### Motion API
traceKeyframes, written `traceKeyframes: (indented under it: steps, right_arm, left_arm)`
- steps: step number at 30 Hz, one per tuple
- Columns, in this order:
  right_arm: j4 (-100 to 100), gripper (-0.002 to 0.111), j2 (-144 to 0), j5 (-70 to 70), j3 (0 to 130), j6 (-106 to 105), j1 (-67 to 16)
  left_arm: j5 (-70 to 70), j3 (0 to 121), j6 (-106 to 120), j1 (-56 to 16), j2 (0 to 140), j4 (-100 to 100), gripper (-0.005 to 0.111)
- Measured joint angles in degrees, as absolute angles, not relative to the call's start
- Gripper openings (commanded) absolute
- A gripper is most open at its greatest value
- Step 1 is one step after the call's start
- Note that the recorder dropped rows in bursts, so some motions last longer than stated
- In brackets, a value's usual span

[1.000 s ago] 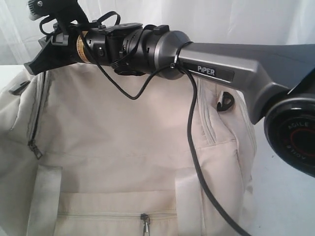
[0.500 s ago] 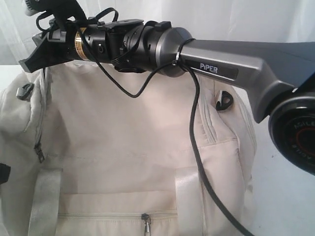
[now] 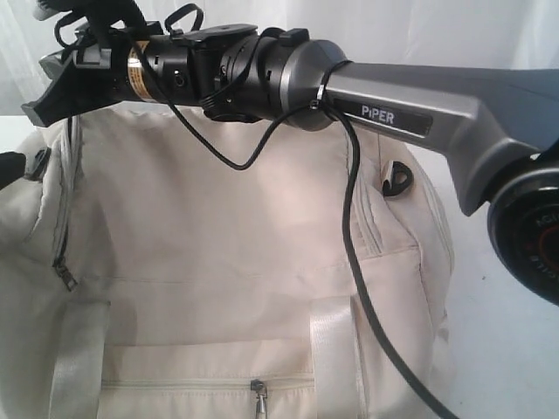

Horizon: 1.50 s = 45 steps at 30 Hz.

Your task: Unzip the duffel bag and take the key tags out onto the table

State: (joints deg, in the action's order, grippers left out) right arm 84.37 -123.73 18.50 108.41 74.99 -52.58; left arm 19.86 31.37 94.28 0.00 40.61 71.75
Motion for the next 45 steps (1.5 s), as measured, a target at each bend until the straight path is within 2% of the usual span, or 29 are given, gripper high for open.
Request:
traceKeyframes:
  steps: [11, 19, 21, 24, 28, 29, 45]
  right_arm:
    - [87.8, 0.000, -121.8, 20.8, 108.4, 78.9, -51.3]
    - [88.9, 0.000, -121.8, 25.8, 108.4, 82.0, -50.8]
    - [89.0, 0.000, -121.8, 25.8, 108.4, 82.3, -50.8]
    - [89.3, 0.000, -121.8, 25.2, 108.4, 82.4, -50.8]
    - [90.0, 0.000, -121.8, 23.3, 108.4, 82.4, -50.8]
    - [90.1, 0.000, -121.8, 22.9, 108.4, 82.4, -50.8]
    - [90.3, 0.000, -121.8, 19.7, 108.4, 82.9, -48.6]
  left_arm:
    - [18.1, 31.4, 112.2, 0.0, 56.2, 95.8, 0.062]
    - [18.7, 36.6, 112.2, 0.0, 68.0, 98.6, 0.062]
    - [17.9, 37.7, 112.2, 0.0, 69.9, 98.7, 0.054]
    - [17.8, 37.8, 112.2, 0.0, 71.9, 98.7, 0.028]
    - [17.6, 37.8, 112.2, 0.0, 72.1, 98.7, 0.003]
    - [17.5, 37.8, 112.2, 0.0, 72.1, 98.7, 0.000]
    - [13.9, 36.6, 112.2, -0.1, 65.4, 98.7, 0.000]
